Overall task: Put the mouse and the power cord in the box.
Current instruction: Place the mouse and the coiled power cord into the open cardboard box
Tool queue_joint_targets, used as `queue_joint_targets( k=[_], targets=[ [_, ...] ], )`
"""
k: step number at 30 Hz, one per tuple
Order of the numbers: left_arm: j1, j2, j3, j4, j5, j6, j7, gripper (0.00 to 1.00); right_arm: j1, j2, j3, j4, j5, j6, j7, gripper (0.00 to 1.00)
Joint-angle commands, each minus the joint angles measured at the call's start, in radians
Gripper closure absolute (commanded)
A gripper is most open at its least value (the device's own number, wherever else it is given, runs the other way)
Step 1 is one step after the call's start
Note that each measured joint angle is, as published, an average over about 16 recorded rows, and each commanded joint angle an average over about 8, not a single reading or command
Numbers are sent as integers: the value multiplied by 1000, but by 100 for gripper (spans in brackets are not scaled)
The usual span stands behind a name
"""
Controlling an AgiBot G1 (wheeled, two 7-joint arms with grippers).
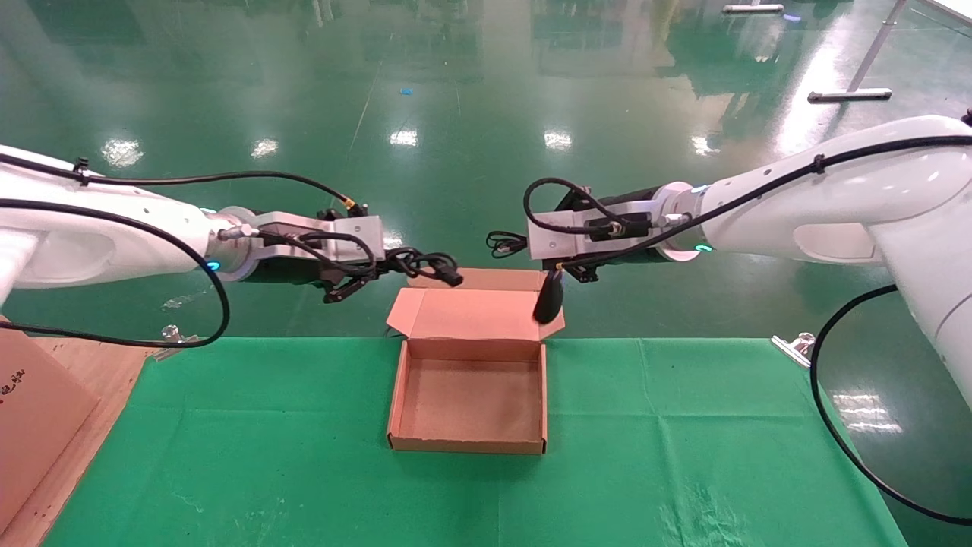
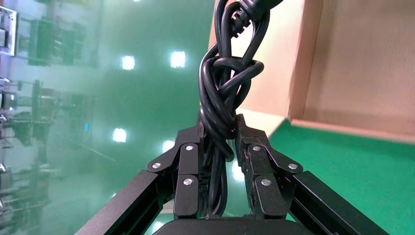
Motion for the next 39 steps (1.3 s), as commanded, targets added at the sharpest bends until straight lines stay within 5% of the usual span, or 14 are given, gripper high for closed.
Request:
queue_joint_targets(
  k=[1, 9, 18, 32, 33, 39],
  targets=[
    [3, 4, -8, 0, -12, -2, 3, 100, -2, 0, -15, 5, 8, 5, 11, 100],
    [74, 24, -28, -22, -44, 4, 64, 100, 3, 4, -60, 5, 45, -20, 33, 100],
    [262, 50, -34, -161, -112, -149, 101, 100, 1, 9, -94, -13, 82, -69, 35, 100],
    [418, 49, 105, -293, -199, -254, 29, 100, 8, 19, -121, -79, 110, -94, 4, 100],
    [422, 49, 114, -295, -204, -265, 23, 94, 10, 20, -121, -85, 112, -95, 1, 100],
    [433, 47, 167, -303, -238, -303, -15, 20, 13, 23, -124, -114, 121, -103, -23, 100]
  ],
)
